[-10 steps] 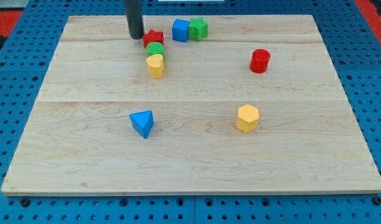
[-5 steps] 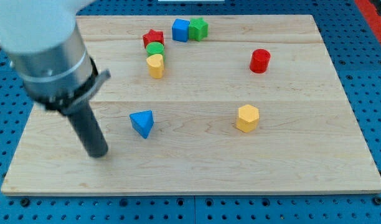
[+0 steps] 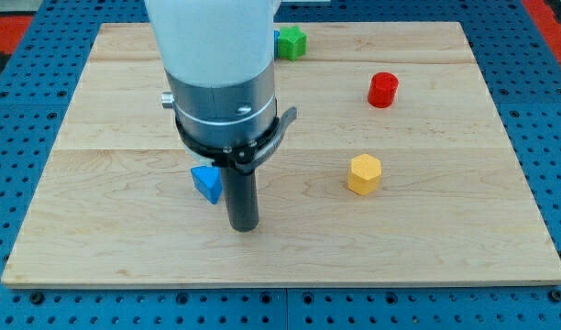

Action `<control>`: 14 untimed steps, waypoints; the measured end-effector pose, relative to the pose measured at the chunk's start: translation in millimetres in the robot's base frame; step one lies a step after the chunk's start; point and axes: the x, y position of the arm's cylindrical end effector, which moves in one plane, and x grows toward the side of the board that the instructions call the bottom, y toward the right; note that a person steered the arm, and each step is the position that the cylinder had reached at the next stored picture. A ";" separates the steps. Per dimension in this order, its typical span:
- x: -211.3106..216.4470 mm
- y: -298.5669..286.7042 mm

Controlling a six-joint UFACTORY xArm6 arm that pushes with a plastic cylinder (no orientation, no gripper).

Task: Move the blue triangle to the bottom of yellow heart

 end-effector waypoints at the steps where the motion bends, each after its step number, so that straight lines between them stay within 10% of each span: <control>1: -13.1 -1.4; 14: -154.8 -138.2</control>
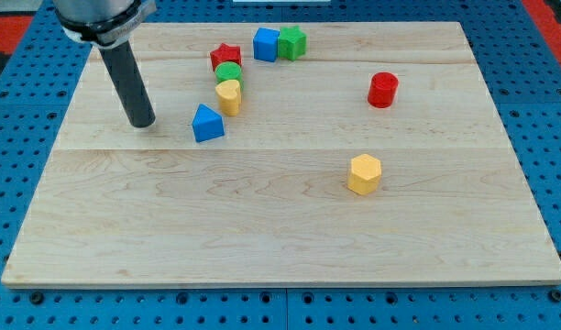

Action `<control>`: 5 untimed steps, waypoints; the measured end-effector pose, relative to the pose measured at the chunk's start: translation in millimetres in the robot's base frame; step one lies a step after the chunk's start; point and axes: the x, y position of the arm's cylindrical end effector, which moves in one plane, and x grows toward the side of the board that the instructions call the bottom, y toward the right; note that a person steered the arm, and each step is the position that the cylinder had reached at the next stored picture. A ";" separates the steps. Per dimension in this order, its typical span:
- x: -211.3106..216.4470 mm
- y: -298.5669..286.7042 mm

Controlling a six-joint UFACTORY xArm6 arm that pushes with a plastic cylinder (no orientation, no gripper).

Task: Move the blue triangle to the bottom of yellow heart

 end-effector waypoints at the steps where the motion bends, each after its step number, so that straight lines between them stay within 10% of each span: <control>1: -4.1 3.6; 5: 5.5 101.0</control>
